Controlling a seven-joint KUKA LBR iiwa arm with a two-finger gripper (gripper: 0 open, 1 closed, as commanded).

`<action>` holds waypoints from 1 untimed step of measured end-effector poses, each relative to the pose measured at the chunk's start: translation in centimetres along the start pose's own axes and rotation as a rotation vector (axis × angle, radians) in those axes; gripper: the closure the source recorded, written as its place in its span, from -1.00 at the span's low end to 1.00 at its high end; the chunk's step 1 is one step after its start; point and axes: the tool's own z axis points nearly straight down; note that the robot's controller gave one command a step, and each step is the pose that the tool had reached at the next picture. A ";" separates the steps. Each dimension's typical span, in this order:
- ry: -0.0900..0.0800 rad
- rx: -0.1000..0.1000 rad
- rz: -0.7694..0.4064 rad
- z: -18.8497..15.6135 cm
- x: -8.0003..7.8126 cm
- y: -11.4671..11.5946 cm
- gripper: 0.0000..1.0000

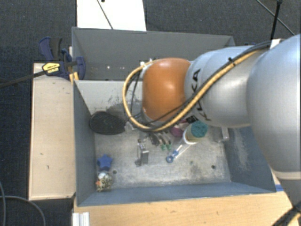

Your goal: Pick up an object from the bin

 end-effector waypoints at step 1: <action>0.002 -0.002 -0.124 5.4 -1.1 6.6 -1.00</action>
Offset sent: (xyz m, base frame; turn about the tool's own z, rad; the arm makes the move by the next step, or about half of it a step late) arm -0.0007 0.0641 -0.0518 -0.1187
